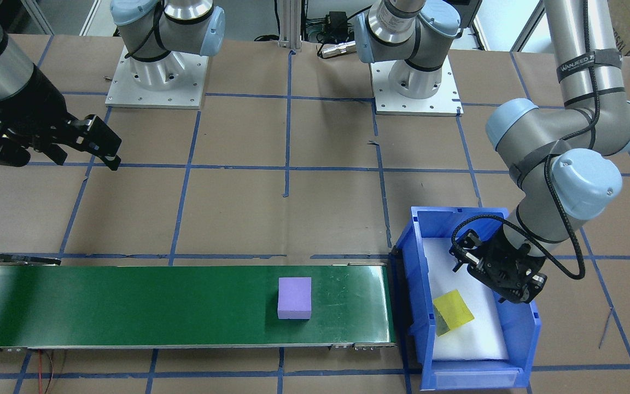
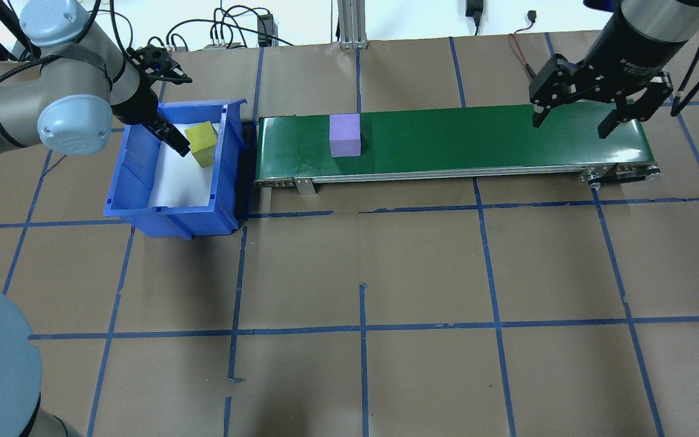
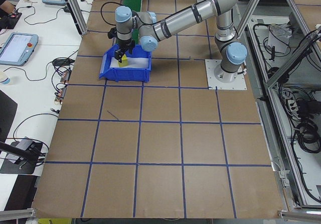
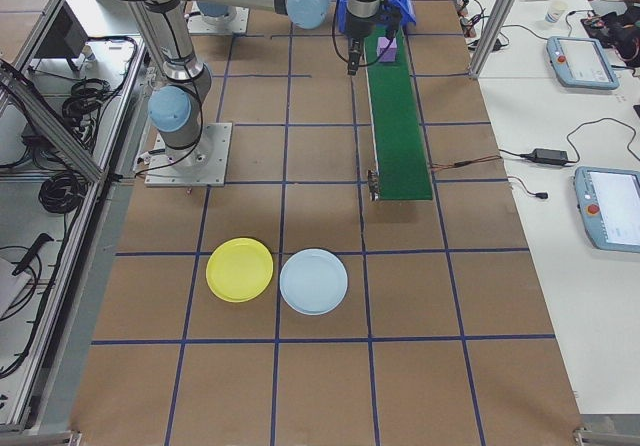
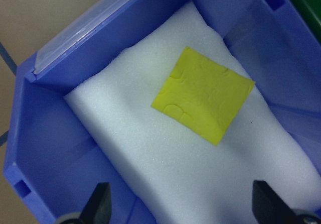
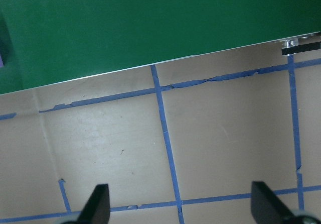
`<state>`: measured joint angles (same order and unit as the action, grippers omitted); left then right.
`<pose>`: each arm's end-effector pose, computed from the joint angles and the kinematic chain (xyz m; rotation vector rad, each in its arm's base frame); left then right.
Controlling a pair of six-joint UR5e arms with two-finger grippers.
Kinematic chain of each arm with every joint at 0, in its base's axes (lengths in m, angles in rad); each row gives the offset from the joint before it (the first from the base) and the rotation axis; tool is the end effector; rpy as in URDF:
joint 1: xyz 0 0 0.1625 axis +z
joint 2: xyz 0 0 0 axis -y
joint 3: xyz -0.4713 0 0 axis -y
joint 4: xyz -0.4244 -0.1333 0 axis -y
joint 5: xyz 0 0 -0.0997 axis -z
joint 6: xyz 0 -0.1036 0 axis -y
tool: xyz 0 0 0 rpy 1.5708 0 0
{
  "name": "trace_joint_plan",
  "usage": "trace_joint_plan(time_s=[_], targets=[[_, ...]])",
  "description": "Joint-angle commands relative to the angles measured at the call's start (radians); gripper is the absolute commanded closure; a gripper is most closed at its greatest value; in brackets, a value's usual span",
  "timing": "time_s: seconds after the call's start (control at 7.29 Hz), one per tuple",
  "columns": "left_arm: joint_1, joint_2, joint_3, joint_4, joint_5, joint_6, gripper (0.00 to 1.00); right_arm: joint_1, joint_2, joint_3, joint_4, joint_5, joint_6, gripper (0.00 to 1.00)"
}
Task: Move block left to right into plate
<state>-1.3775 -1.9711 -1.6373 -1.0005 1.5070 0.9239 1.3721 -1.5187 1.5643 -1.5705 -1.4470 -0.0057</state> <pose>-0.0081 -0.6869 0.3130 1.1248 2.9263 -0.1907 0.0360 -0.5615 0.5065 0.2946 2.9989 0.0497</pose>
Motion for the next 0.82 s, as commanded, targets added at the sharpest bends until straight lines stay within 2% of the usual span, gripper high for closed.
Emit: trace_joint_plan(time_s=[0.0,0.27,0.41,0.55,0.69], targets=[[0.000,-0.038,0.001,0.046,-0.045,0.047,0.00,-0.111,0.015,-0.003,-0.009,0.007,-0.140,0.00],[0.000,-0.055,0.020,0.048,-0.044,0.062,0.00,-0.119,0.142,-0.018,-0.014,0.016,-0.212,0.00],[0.000,-0.072,0.028,0.052,-0.039,0.062,0.00,-0.119,0.169,-0.015,-0.037,0.043,-0.250,0.00],[0.000,-0.087,0.039,0.056,-0.039,0.062,0.00,-0.119,0.211,-0.013,-0.159,0.097,-0.364,0.00],[0.000,-0.098,0.043,0.056,-0.039,0.062,0.00,-0.119,0.222,-0.016,-0.187,0.099,-0.437,0.00]])
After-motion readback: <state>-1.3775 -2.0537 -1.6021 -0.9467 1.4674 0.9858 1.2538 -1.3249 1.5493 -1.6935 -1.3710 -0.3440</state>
